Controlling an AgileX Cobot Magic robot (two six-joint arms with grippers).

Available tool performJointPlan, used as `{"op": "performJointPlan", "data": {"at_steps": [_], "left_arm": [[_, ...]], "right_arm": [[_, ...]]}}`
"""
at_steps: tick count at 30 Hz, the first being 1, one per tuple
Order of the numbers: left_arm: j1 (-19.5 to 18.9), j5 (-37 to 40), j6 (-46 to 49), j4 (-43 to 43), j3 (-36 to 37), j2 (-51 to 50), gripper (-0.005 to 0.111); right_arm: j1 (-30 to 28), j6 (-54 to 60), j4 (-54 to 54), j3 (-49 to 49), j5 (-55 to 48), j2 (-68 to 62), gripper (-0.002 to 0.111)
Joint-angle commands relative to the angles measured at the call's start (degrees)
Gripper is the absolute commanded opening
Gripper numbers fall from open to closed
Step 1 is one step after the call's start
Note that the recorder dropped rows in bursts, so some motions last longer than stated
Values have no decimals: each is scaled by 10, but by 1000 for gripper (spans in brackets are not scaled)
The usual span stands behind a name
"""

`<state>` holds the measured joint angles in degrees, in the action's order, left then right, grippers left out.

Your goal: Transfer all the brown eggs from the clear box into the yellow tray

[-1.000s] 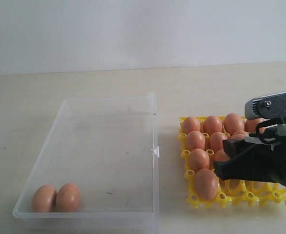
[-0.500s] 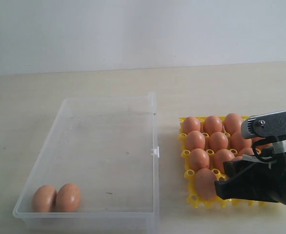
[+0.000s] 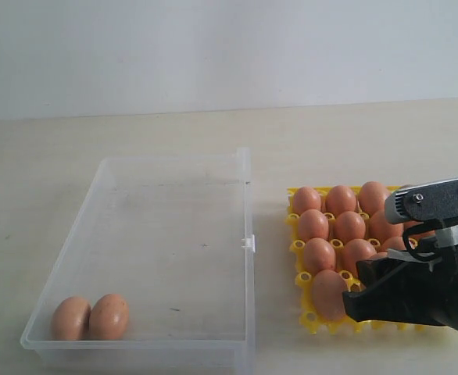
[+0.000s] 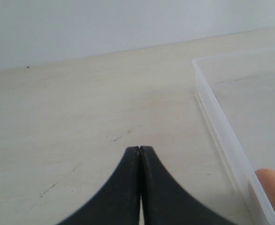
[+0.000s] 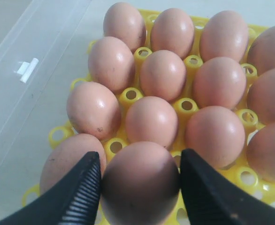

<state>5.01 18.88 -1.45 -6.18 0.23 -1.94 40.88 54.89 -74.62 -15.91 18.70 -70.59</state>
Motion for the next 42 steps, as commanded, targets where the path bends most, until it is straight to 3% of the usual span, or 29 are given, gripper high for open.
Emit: {"op": "performJointPlan", "data": {"at_steps": [1, 13, 20, 27, 37, 42], "left_arm": [[2, -8, -2, 2, -2, 0, 0], [2, -8, -2, 2, -2, 0, 0], [2, -8, -2, 2, -2, 0, 0], [2, -8, -2, 2, -2, 0, 0], [2, -8, -2, 2, -2, 0, 0], [2, -8, -2, 2, -2, 0, 0]], "right_arm": [[0, 5, 1, 1, 0, -2, 0], [0, 11, 1, 1, 0, -2, 0], [0, 11, 0, 1, -3, -2, 8], [0, 11, 1, 1, -8, -32, 9], [0, 6, 12, 1, 1, -43, 34], [0, 5, 13, 0, 27, -43, 34]]}}
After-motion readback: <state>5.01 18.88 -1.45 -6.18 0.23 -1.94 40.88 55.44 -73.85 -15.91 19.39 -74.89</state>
